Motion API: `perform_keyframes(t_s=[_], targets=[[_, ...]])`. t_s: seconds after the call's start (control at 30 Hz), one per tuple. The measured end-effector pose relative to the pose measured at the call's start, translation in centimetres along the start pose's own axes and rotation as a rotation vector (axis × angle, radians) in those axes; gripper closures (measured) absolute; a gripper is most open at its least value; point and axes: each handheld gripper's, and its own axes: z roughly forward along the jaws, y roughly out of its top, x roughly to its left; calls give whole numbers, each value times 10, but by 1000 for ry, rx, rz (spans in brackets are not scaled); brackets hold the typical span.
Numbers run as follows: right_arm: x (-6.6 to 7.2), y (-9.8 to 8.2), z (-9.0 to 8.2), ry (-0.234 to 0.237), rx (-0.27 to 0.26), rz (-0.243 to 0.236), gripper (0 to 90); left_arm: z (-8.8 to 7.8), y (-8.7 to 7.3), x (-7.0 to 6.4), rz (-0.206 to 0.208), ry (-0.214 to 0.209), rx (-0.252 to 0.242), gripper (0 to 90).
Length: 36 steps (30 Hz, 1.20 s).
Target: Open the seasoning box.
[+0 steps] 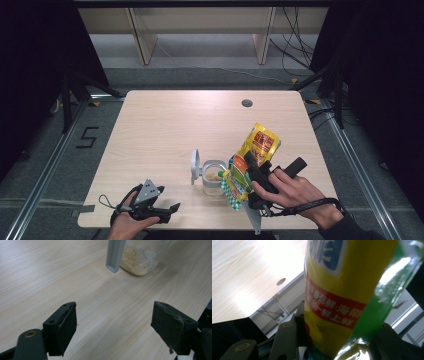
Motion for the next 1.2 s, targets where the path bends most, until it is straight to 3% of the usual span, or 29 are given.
perform_keyframes(t_s=[0.1, 0.37, 0.47, 0.7, 0.83, 0.9, 1.0, 1.1, 1.2], targets=[[0, -1, 0, 3, 7, 2, 590, -1, 1, 1, 19, 4, -3, 199], [-2, 0, 1, 0, 0, -15, 590, -1, 1, 1, 19, 4, -1, 199], [0, 0, 0, 3, 6, 12, 591, -1, 1, 1, 17, 4, 0, 199], [-2, 0, 1, 0, 10, 2, 591, -2, 0, 3, 29, 10, 8, 199], [-4, 0, 2, -6, 0, -15, 591, -1, 0, 1, 2, 5, -3, 199], [-4, -1, 3, 1, 5, -6, 591, -2, 1, 3, 28, 7, 7, 199], [-4, -1, 4, 4, 8, 3, 591, -2, 0, 3, 24, 15, 8, 199], [-6, -2, 5, 1, 2, -19, 591, -2, 0, 2, 1, 11, 5, 199], [-5, -2, 6, 4, 8, -4, 591, -2, 0, 3, 2, 13, 6, 199]])
